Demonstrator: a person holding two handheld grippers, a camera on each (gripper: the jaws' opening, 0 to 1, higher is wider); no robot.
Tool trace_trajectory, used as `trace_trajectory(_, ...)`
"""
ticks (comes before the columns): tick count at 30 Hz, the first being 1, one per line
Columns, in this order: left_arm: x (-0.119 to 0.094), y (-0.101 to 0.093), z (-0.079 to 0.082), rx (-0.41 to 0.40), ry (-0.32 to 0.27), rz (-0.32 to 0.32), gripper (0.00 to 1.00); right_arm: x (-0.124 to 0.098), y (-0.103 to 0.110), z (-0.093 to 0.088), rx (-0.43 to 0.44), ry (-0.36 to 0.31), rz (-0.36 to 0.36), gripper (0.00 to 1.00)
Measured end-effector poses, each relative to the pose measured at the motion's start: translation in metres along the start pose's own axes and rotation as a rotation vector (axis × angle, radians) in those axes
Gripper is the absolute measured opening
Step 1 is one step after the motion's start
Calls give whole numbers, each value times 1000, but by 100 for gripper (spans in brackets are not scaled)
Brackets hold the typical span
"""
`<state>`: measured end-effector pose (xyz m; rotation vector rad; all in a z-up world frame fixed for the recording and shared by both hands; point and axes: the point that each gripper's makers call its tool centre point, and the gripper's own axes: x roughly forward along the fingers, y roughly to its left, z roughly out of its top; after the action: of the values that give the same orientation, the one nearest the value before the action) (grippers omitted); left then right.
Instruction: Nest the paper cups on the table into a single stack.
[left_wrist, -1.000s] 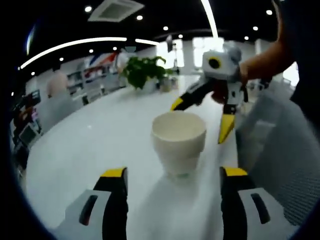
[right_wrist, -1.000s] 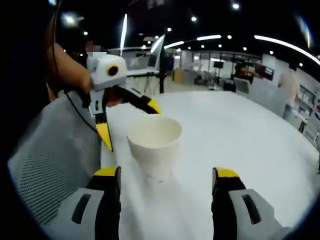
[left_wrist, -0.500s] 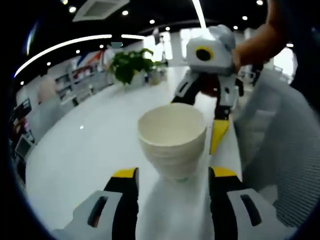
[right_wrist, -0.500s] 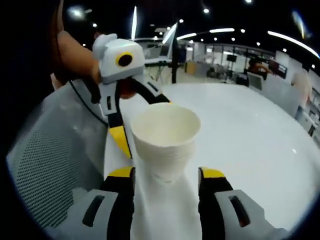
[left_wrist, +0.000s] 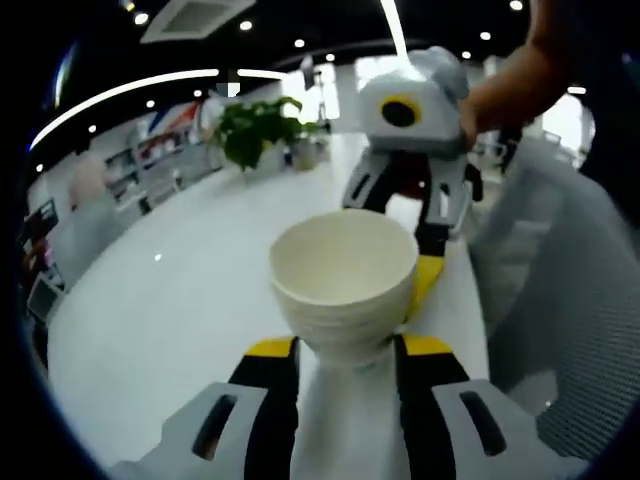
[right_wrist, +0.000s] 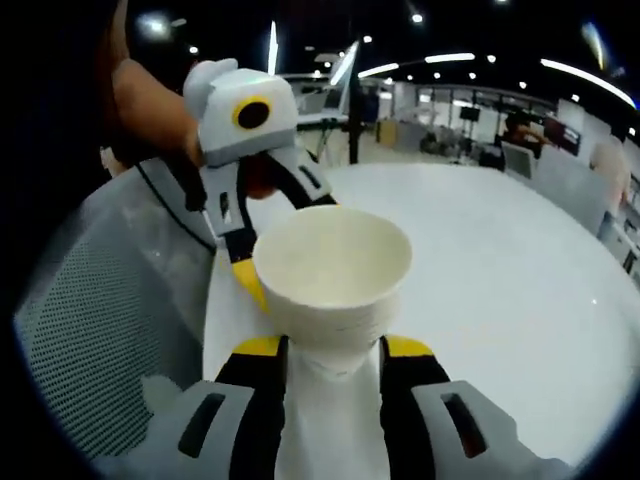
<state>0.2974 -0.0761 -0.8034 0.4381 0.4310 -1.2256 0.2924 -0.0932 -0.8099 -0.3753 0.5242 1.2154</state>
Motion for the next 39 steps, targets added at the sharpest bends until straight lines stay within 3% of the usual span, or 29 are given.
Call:
trace_trajectory(6, -1, 7, 0, 9, 11, -14, 36, -1, -5, 5, -11, -6, 13, 32)
trace_trajectory(13, 3, 34, 7, 9, 21, -26, 35, 5, -31, 14, 8, -21, 16, 31)
trace_trajectory(18, 8, 64, 11, 31, 41, -34, 35, 13, -59, 22, 36, -31, 23, 31)
trace_trajectory(31, 30, 159, 19, -52, 45, -67, 35, 37, -151, 46, 72, -26, 55, 31)
trace_trajectory(39, 45, 208, 19, -55, 80, -68, 35, 56, -198, 54, 90, -27, 53, 31)
